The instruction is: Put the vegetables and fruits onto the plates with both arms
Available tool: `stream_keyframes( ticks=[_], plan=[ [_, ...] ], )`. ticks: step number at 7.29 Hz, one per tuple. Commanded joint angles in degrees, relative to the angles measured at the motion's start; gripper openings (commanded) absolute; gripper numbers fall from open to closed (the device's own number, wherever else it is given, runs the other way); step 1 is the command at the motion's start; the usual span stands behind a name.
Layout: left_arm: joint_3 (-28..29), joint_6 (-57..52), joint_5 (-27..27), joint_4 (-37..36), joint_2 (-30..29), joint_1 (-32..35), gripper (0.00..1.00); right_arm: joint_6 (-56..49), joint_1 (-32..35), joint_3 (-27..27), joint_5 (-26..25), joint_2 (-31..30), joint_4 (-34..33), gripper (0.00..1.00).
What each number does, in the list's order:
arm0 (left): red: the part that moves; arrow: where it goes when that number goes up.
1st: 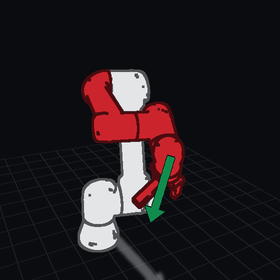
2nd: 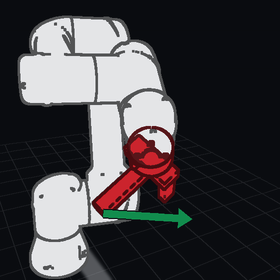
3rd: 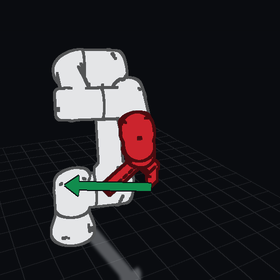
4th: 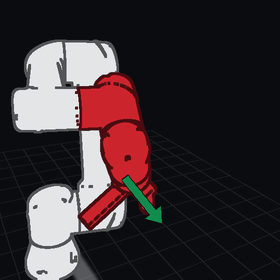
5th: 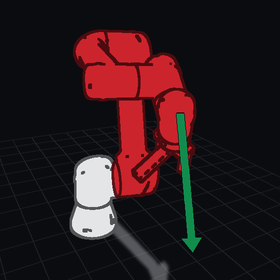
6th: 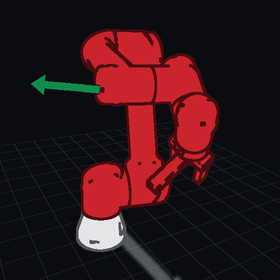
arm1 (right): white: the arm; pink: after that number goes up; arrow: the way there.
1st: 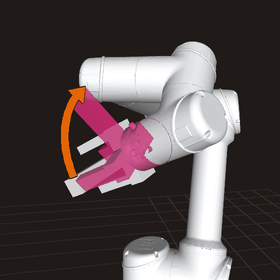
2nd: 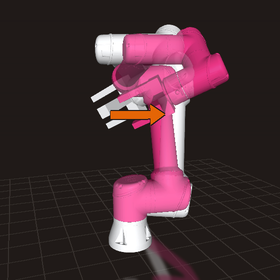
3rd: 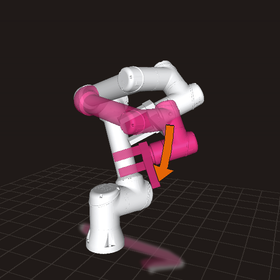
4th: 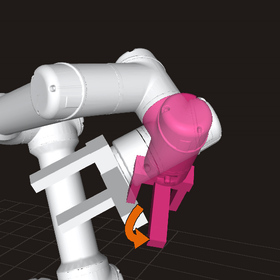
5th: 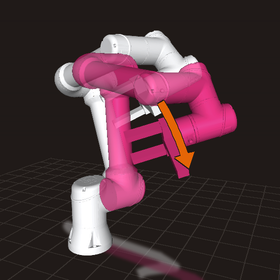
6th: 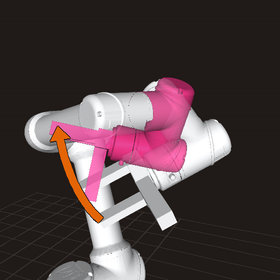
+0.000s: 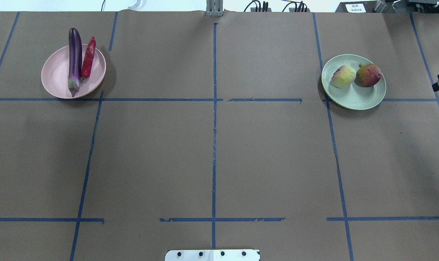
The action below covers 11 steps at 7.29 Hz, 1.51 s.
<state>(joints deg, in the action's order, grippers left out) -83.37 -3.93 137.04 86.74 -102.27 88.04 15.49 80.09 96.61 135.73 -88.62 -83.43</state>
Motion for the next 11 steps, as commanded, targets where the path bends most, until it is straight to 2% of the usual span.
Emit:
stream_keyframes(
  ticks=[1,2,6,8,11],
  plan=[
    [-15.36,4.89,-0.28,-0.87,14.5,-0.15,1.0,-4.06,3.13,0.42,0.76,-3.48,0.02,1.0],
    [-16.98,4.81,-0.11,-0.78,16.73,-0.15,1.0,-4.24,3.22,1.38,0.76,-5.41,0.2,1.0],
    [-19.54,5.16,0.16,-2.08,16.76,-0.24,1.0,-4.94,3.4,6.73,0.94,-10.68,0.37,1.0],
    [-17.8,5.25,0.33,-1.75,17.28,-0.32,1.0,-4.94,3.4,7.71,0.32,-12.09,0.63,1.0],
    [-18.76,4.81,-0.11,-1.04,20.1,-0.5,1.0,-6.86,1.65,8.25,-0.65,-11.67,0.29,1.0]
  ],
)
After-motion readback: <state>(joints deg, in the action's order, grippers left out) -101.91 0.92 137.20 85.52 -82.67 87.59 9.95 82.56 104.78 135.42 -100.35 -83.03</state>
